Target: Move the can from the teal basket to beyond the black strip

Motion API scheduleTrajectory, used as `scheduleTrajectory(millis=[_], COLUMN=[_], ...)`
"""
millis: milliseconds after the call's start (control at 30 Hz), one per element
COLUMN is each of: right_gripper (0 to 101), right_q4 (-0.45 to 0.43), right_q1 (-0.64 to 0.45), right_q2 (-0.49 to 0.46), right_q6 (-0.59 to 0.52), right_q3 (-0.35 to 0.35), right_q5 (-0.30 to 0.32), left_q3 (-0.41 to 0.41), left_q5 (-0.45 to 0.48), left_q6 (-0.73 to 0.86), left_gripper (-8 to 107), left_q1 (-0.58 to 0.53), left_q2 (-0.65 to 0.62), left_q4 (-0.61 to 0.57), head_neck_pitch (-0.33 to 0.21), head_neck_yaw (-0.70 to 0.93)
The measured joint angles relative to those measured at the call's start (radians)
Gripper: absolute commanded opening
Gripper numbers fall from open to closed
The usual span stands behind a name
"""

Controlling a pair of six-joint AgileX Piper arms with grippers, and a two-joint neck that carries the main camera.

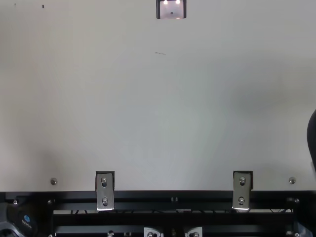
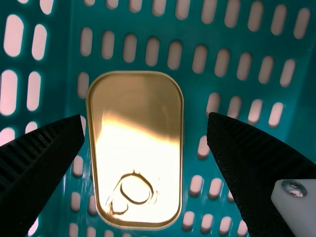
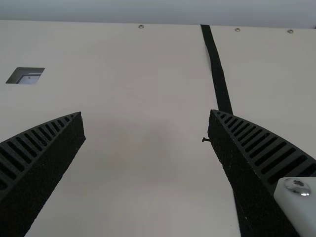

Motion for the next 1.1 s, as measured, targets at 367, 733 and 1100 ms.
scheduleTrajectory(millis=[367, 733, 1100], right_gripper=[101, 101, 101], right_q4=[0.0, 0.0, 0.0], right_q1=[0.0, 0.0, 0.0], right_q2=[0.0, 0.0, 0.0], right_q6=[0.0, 0.0, 0.0], right_q3=[0.0, 0.0, 0.0], right_q5=[0.0, 0.0, 0.0], left_q3=[-0.024, 0.134, 0.309], left_q5=[-0.005, -0.078, -0.144], left_q6=[0.031, 0.211, 0.394], left_gripper=[10, 10, 10], left_q1=[0.007, 0.015, 0.008], left_q2=[-0.032, -0.27, -0.57], left_q4=[-0.069, -0.273, -0.45], head_neck_pitch=[0.0, 0.005, 0.0], head_neck_yaw=[0.0, 0.0, 0.0])
